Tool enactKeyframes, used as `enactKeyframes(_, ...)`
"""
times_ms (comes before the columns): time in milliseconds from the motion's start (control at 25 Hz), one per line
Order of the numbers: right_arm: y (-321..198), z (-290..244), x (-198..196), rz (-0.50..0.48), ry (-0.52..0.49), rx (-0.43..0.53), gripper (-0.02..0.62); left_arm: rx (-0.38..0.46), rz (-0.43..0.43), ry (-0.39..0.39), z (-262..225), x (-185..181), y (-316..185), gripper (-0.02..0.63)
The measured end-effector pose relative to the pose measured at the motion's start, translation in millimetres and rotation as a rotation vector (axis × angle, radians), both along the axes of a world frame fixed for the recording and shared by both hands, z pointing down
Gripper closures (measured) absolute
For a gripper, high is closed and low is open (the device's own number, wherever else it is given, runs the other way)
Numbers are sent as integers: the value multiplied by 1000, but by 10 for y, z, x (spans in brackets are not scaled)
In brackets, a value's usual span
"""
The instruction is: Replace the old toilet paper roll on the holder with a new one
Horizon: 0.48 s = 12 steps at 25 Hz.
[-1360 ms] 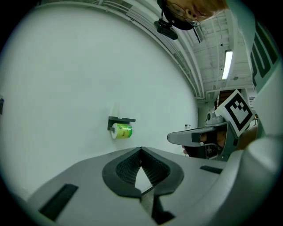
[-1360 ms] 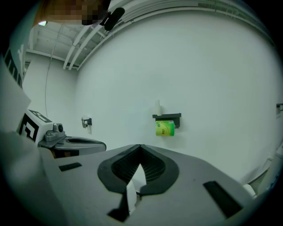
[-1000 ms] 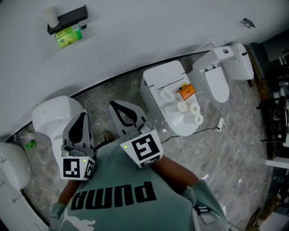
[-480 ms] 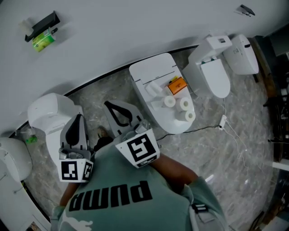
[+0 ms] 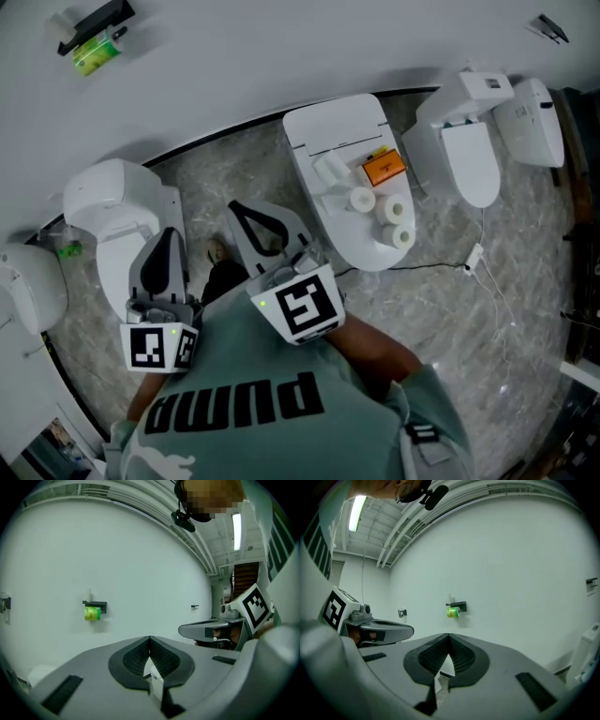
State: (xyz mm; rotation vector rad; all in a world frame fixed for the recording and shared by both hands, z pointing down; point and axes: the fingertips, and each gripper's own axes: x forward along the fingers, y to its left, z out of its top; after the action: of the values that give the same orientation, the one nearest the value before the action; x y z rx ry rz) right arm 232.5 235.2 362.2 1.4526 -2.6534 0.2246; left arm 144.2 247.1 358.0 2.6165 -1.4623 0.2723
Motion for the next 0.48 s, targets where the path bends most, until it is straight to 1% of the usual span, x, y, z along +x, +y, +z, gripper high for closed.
enactKeyframes(120, 54, 109, -11, -25, 18, -23, 591, 0, 3, -8, 48, 18, 2, 603)
enactKeyframes(280, 128, 243, -46, -55, 36, -58, 591, -32, 3, -31, 148, 9, 22, 603)
enactKeyframes(480, 117, 282, -99, -74, 35, -66, 591, -56, 1, -36, 212, 1, 7, 603)
